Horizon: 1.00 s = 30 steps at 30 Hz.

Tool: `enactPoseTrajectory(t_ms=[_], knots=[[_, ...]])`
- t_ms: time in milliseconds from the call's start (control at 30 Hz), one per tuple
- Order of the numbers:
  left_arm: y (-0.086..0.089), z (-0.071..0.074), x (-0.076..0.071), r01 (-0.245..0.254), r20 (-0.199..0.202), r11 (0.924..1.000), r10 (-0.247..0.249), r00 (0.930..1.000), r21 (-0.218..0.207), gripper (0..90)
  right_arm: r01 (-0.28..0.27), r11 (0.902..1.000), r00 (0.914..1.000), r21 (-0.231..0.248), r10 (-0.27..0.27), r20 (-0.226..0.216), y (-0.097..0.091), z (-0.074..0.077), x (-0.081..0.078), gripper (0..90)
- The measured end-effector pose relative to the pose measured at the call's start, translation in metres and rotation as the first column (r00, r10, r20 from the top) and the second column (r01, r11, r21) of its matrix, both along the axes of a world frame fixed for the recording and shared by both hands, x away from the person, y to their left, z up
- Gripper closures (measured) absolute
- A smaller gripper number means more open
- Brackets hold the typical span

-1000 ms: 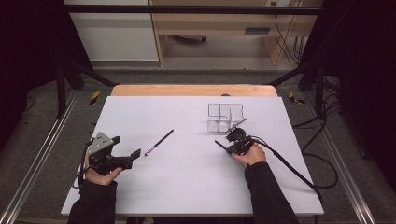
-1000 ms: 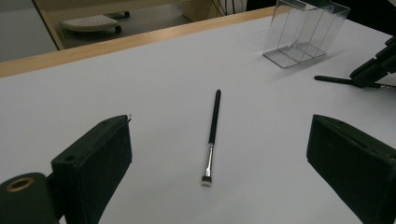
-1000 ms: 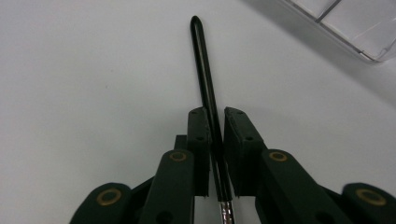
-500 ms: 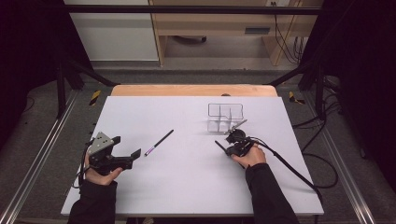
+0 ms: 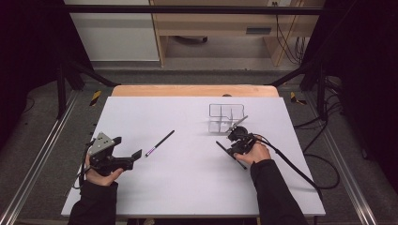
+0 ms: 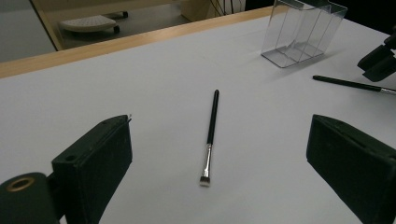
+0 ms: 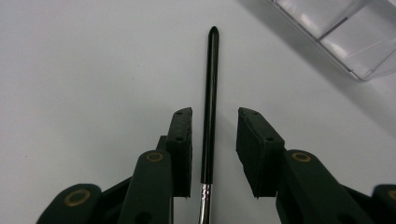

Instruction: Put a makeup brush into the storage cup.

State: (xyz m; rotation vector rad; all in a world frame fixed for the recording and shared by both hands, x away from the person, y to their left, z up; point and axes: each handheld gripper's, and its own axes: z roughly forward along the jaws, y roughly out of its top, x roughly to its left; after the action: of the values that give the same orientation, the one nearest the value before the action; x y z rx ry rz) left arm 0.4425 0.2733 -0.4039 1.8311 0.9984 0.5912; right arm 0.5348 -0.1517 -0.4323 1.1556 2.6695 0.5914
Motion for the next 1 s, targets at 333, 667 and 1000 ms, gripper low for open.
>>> enactPoseTrajectory(t_ms=[333,667,1000], knots=[[0.000,0.000,0.000,0.001,-0.002,1.0000,-0.001,1.0000,0.002,6.2,-0.016,0.9976,0.9967,-0.067,0.011,-0.081,0.006,-0.012,0.006,72.2],[-0.001,0.000,0.000,0.001,-0.002,1.0000,-0.001,1.0000,0.005,6.2,-0.027,0.9959,0.9943,-0.086,0.018,-0.105,0.009,-0.016,0.005,81.1],[-0.002,-0.001,0.000,0.007,-0.004,0.9999,-0.007,1.0000,0.009,6.2,-0.030,0.9959,0.9952,-0.086,0.022,-0.095,0.008,-0.015,0.004,84.1]])
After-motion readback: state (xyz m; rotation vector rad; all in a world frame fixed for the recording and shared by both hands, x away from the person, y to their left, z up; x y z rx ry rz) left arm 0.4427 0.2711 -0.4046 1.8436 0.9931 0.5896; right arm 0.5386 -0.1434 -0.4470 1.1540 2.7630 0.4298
